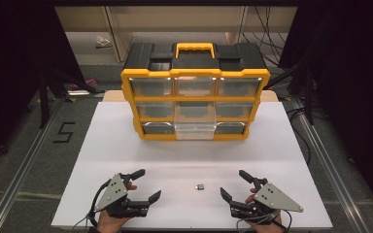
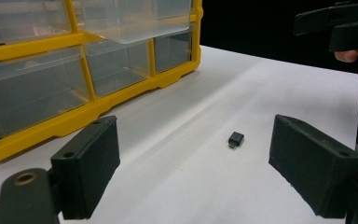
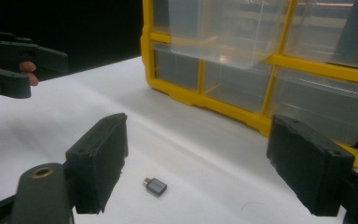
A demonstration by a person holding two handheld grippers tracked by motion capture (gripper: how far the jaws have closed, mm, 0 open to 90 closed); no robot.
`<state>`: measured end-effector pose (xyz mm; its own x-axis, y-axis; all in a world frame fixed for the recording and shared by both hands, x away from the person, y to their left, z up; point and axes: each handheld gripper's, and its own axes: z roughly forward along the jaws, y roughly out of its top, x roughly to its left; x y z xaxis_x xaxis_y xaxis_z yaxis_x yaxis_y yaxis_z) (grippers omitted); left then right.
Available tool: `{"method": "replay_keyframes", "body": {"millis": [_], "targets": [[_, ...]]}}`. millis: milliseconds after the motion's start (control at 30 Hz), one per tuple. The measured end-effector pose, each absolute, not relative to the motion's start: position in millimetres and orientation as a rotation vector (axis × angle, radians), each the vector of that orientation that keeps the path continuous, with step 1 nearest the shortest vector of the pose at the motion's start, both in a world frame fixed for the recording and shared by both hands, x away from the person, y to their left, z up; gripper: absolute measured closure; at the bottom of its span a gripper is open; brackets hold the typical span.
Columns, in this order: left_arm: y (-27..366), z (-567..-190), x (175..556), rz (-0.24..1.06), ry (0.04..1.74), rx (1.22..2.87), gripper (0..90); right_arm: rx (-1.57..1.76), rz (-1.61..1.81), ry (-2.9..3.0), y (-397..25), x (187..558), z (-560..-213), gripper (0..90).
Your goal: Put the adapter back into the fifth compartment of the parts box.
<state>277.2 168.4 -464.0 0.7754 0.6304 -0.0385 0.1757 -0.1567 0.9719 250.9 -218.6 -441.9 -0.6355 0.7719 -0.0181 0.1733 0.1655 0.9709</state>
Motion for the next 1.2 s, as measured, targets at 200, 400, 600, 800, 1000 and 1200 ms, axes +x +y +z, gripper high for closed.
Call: {"method": "replay_keyframes", "body": {"millis": [200, 400, 600, 800, 1000, 1200], "targets": [[167, -464, 277, 0.452, 0.636, 1.713, 15.8, 0.888, 1.492, 1.93, -219, 251, -442, 21.7], [168, -464, 277, 0.452, 0.638, 1.714, 15.9, 0.879, 1.483, 1.943, -216, 251, -443, 22.3], [167, -464, 277, 0.455, 0.637, 1.717, 16.2, 0.872, 1.476, 1.958, -214, 251, -444, 22.5], [166, -465, 277, 0.457, 0.631, 1.723, 16.6, 0.86, 1.456, 2.018, -209, 252, -445, 23.0], [164, -466, 277, 0.461, 0.628, 1.736, 17.3, 0.808, 1.406, 2.085, -199, 252, -446, 23.0], [163, -466, 277, 0.465, 0.623, 1.753, 18.0, 0.792, 1.364, 2.132, -192, 254, -447, 23.0]]}}
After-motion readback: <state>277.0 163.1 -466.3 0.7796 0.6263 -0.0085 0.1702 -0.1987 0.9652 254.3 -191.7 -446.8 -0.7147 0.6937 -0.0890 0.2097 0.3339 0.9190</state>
